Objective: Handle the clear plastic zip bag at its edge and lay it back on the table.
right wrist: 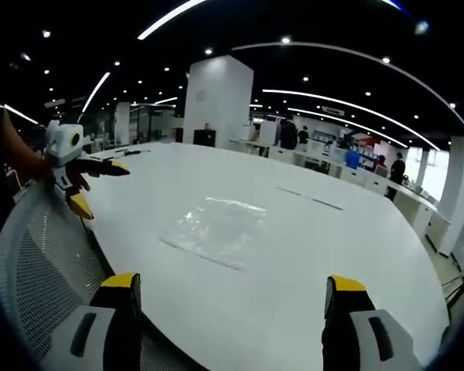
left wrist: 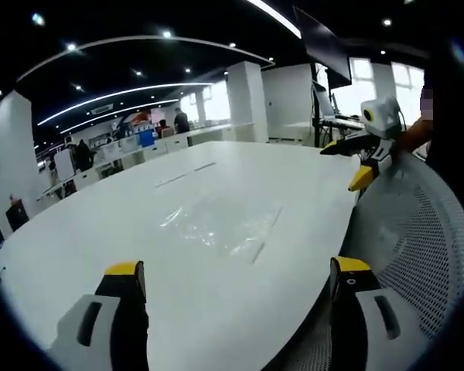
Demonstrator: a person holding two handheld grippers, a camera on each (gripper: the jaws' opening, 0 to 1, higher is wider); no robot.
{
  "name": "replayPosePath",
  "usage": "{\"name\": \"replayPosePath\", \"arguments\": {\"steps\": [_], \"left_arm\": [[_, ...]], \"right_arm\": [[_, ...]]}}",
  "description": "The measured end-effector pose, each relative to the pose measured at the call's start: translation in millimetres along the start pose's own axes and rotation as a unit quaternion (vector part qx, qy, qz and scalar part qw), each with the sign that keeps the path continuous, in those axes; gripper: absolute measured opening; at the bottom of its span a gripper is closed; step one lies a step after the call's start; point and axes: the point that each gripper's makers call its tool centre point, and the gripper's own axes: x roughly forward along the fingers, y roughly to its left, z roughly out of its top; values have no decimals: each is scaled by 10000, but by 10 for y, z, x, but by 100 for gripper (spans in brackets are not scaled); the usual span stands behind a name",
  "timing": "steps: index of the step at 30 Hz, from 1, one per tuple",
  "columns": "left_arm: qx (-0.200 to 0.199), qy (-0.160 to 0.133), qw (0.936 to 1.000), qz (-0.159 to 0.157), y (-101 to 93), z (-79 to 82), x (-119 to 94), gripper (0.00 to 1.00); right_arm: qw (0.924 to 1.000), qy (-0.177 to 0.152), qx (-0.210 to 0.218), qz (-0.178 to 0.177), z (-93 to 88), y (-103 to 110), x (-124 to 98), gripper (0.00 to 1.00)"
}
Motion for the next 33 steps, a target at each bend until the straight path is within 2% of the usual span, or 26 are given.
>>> {"name": "replayPosePath", "arguments": {"steps": [19, 22, 26, 30, 33], "left_arm": [[41, 131, 9999, 57, 31, -3, 19, 99], [149, 241, 9996, 50, 42, 1, 24, 97], [186, 260, 9995, 49, 61, 64, 43, 95], [390, 301, 9988, -15, 58, 137, 59, 93], [569, 664, 9957, -297, 24, 89, 69, 86]], "right_arm": [[9998, 113, -33, 127, -28, 31, 15, 99], [9998, 125, -37, 147, -33, 35, 17, 99], [9998, 133, -45, 139, -39, 33, 13, 99], [9998, 147, -67, 140, -47, 35, 10, 99], [9998, 133, -62, 126, -42, 31, 8, 99]]}}
